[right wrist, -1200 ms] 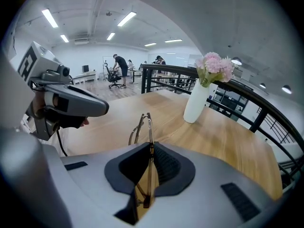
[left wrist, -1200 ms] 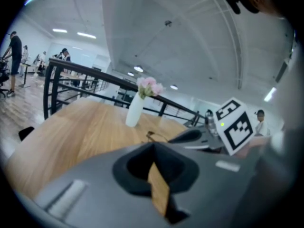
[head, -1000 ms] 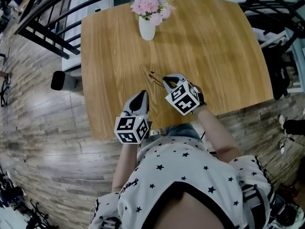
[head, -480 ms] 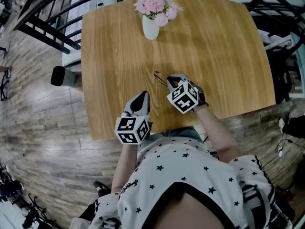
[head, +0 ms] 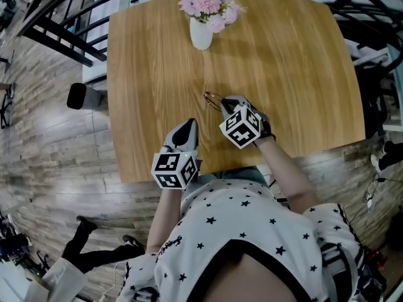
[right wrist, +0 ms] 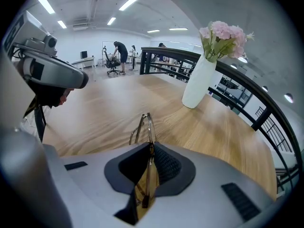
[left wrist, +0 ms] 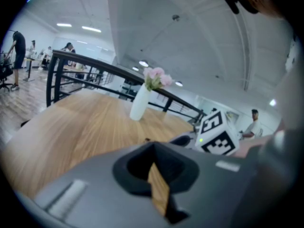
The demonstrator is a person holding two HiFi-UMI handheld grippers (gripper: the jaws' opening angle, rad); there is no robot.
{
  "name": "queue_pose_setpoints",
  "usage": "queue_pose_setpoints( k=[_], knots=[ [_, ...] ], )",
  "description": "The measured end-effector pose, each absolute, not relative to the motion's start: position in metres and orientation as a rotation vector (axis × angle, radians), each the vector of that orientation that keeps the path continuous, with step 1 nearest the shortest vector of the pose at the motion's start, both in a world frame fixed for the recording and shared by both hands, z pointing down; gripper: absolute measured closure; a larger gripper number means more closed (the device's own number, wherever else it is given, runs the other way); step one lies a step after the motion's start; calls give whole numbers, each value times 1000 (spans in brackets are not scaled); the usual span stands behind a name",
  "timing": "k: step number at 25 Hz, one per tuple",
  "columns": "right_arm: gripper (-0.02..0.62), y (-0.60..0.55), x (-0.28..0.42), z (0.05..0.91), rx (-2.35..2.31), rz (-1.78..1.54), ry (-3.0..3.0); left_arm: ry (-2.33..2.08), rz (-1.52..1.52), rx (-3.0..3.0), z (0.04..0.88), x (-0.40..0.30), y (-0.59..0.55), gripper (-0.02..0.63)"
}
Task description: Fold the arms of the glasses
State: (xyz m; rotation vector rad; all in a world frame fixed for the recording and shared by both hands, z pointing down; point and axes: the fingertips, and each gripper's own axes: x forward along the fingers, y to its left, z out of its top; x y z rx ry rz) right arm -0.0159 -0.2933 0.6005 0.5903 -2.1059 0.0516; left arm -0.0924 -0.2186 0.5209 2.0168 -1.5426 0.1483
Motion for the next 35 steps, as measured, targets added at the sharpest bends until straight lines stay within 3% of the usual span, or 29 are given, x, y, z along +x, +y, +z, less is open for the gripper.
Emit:
queue_pose_setpoints(
  k=[35],
  knots=[
    [520, -252, -27, 616, 452, 5, -2034, -1533, 146, 2025, 516, -95, -189, 600]
  ],
)
